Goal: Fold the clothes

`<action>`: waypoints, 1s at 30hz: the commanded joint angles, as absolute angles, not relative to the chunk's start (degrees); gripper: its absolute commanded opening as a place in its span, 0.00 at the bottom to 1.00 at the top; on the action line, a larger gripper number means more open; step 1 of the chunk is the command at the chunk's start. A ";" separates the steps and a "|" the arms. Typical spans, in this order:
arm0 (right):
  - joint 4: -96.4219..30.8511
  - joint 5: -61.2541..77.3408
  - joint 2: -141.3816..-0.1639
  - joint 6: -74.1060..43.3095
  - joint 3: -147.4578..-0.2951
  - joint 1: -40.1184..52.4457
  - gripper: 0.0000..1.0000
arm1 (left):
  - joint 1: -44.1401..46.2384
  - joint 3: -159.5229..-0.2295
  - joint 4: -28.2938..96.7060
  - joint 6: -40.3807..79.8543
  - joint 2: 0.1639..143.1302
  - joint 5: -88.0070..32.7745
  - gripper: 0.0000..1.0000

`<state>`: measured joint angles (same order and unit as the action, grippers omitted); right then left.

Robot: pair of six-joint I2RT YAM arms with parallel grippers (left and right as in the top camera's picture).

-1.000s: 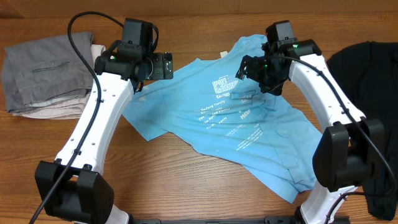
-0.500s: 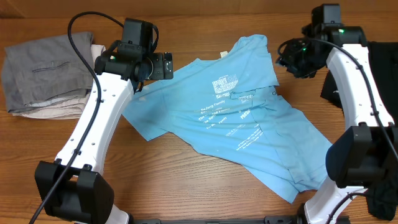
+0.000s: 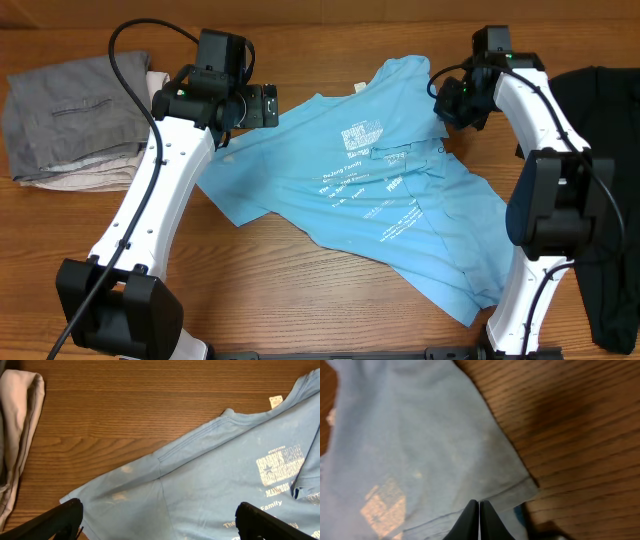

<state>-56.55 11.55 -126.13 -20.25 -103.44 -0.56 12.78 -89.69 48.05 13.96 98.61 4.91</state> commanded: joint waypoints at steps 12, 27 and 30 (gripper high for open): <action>-57.17 6.24 -131.04 -19.51 -102.59 -0.40 0.04 | 12.78 -89.71 47.97 14.35 98.70 4.40 1.00; -53.69 -4.03 -132.79 -19.68 -102.35 -2.68 0.04 | 12.78 -89.71 47.97 14.35 98.70 4.40 1.00; -52.45 -4.01 -132.79 -19.68 -102.35 -4.58 0.04 | 12.78 -89.71 47.97 14.35 98.70 4.40 1.00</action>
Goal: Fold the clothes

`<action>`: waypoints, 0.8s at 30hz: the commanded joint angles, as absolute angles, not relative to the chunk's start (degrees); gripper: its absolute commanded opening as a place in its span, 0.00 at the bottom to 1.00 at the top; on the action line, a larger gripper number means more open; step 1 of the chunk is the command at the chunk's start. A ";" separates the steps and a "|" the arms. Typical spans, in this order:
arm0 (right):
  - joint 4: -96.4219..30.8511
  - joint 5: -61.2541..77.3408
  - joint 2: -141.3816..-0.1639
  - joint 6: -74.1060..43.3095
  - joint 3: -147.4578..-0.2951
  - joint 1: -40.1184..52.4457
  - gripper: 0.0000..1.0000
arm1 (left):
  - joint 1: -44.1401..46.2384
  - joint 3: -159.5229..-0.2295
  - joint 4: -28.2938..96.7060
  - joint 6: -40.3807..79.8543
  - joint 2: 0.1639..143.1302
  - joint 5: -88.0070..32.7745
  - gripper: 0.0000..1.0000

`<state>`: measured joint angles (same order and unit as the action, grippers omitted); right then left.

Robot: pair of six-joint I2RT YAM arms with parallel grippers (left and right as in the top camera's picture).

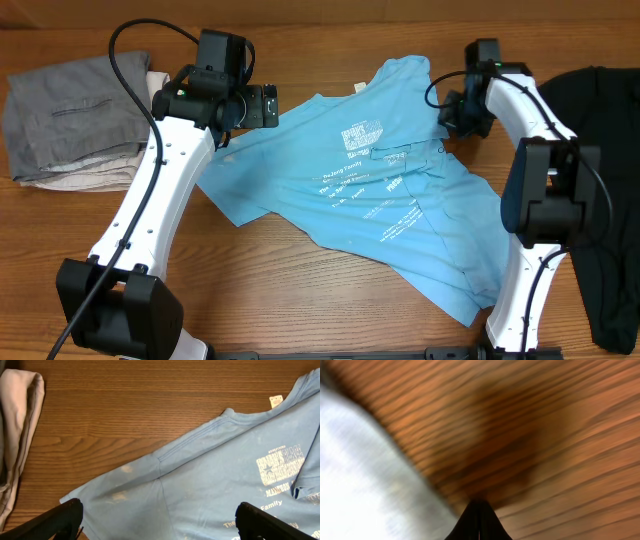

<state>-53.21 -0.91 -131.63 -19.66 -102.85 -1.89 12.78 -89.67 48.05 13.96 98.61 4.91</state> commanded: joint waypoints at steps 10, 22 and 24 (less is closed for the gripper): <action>-53.36 11.05 -132.79 -16.56 -103.24 -9.26 0.15 | 12.78 -89.71 47.97 14.35 98.70 4.43 1.00; -63.07 25.15 -132.79 -21.80 -101.56 -7.31 0.37 | 12.78 -89.71 47.97 14.35 98.70 4.40 1.00; -62.33 25.17 -132.79 -23.24 -101.36 -6.66 0.37 | 12.78 -89.71 47.97 14.35 98.70 4.40 1.00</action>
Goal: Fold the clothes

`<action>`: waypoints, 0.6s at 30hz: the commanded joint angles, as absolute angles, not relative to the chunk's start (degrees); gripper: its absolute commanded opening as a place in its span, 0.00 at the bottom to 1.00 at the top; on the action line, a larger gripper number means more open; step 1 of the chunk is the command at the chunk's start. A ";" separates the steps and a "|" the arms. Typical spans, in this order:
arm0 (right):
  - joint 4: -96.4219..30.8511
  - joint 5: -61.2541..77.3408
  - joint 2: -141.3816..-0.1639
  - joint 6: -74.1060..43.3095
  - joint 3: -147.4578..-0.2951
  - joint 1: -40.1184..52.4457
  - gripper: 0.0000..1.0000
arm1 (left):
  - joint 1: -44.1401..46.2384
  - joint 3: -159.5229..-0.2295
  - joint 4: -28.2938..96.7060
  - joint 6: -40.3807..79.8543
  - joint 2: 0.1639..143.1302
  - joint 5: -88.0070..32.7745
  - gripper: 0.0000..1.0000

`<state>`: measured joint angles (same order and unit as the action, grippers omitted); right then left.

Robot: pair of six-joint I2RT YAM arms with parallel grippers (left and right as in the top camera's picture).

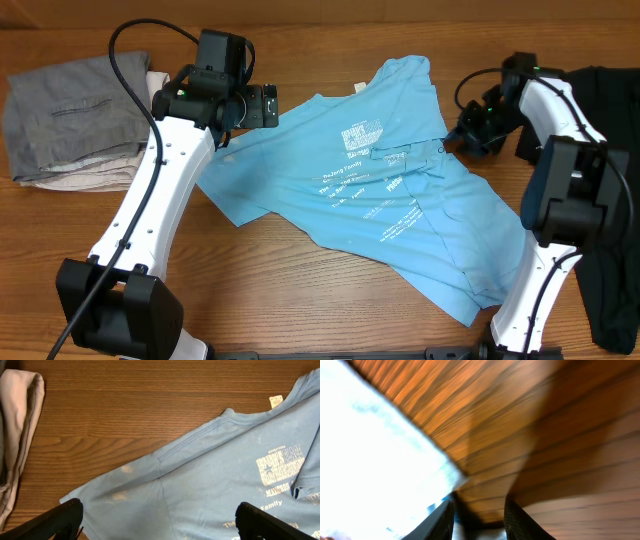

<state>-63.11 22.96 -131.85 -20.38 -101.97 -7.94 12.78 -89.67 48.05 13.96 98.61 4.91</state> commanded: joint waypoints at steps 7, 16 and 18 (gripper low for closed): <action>-56.71 24.91 -132.79 -27.22 -99.63 -4.51 0.38 | 12.78 -89.71 47.97 14.35 98.70 4.40 1.00; -48.23 20.34 -132.79 -28.56 -97.36 -3.11 0.38 | 12.78 -89.71 47.97 14.35 98.70 4.40 1.00; -48.14 19.64 -132.79 -28.53 -97.36 -3.11 0.35 | 12.78 -89.71 47.97 14.35 98.70 4.40 1.00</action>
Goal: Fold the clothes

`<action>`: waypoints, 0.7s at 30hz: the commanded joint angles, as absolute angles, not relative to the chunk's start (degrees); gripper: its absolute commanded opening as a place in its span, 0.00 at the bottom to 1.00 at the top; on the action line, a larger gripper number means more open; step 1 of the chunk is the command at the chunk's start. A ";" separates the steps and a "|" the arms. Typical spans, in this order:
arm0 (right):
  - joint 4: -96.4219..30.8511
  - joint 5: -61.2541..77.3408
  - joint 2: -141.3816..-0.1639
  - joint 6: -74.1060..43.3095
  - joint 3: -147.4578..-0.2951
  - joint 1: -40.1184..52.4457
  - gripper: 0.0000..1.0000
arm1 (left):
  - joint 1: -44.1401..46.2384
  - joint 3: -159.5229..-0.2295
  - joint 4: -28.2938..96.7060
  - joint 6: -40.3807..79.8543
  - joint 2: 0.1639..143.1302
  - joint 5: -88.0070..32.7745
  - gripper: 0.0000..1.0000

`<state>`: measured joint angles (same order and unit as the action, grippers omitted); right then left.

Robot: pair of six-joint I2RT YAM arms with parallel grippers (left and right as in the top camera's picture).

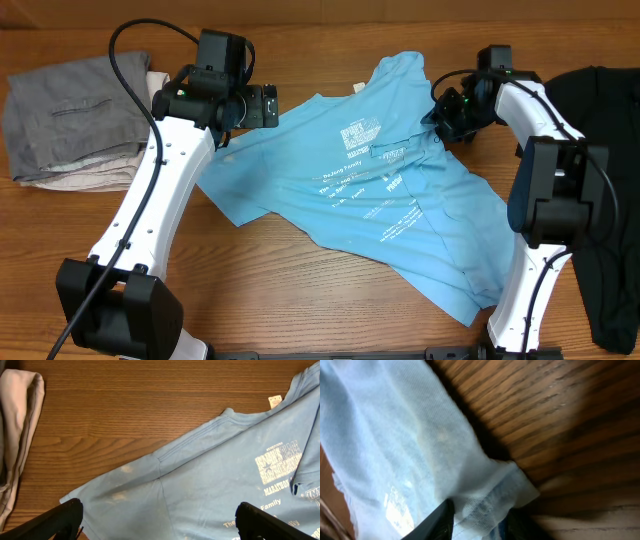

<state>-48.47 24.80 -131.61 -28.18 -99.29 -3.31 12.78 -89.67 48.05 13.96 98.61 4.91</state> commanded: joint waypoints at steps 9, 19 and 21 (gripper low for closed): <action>-48.03 16.62 -132.79 -28.45 -98.00 -5.02 0.04 | 12.78 -89.71 47.97 14.35 98.70 4.40 1.00; -44.91 15.42 -132.77 -27.44 -99.13 -5.54 0.04 | 12.78 -89.71 47.97 14.35 98.70 4.43 1.00; -45.45 13.69 -132.77 -25.98 -100.77 -6.22 0.04 | 12.78 -89.71 47.97 14.35 98.70 4.43 1.00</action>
